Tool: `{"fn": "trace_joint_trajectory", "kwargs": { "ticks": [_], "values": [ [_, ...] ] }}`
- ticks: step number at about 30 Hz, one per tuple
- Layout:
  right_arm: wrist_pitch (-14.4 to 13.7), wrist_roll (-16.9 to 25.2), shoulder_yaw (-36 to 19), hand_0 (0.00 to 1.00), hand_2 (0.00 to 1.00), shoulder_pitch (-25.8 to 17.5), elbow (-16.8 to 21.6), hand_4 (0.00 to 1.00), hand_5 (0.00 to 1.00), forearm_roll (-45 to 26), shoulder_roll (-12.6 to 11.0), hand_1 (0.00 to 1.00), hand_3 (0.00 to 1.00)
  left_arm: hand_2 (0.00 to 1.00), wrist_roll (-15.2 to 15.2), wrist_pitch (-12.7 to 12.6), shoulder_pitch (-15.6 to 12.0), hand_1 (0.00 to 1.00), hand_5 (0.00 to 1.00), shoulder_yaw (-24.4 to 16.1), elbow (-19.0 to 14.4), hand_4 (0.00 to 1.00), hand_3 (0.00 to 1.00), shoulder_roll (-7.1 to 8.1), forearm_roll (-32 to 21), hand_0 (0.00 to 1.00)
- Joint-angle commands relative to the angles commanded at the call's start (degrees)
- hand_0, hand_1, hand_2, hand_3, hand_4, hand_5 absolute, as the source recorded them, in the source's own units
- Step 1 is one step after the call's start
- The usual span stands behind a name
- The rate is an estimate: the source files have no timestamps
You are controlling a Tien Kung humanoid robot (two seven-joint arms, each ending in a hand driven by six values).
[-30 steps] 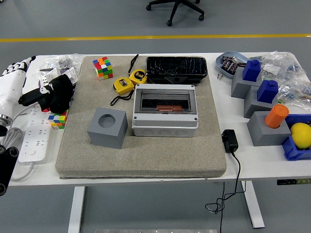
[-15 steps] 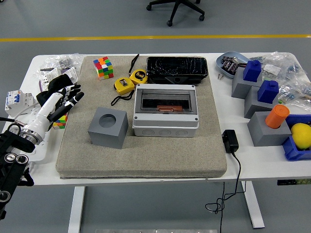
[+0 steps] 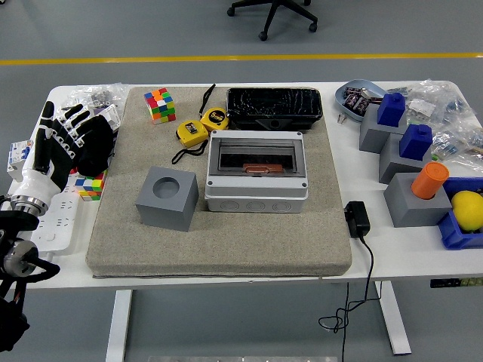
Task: Fetch the battery,place it into the box,close the lid of the box
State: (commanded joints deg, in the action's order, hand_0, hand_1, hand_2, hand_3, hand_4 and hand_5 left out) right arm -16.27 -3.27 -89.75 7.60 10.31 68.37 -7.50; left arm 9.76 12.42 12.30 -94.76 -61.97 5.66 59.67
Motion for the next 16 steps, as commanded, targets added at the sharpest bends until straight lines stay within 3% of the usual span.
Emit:
{"fn": "trace_joint_trajectory", "kwargs": {
  "ticks": [16],
  "values": [
    [-0.11,0.16,0.32,0.998,0.86,0.1,0.0,0.998,0.998,-0.37,-0.04,0.93,0.838,0.842,-0.52,-1.9,-0.41,0.881,0.998,-0.11,-1.08,0.998,0.839,0.04,5.47,0.851]
  ]
}}
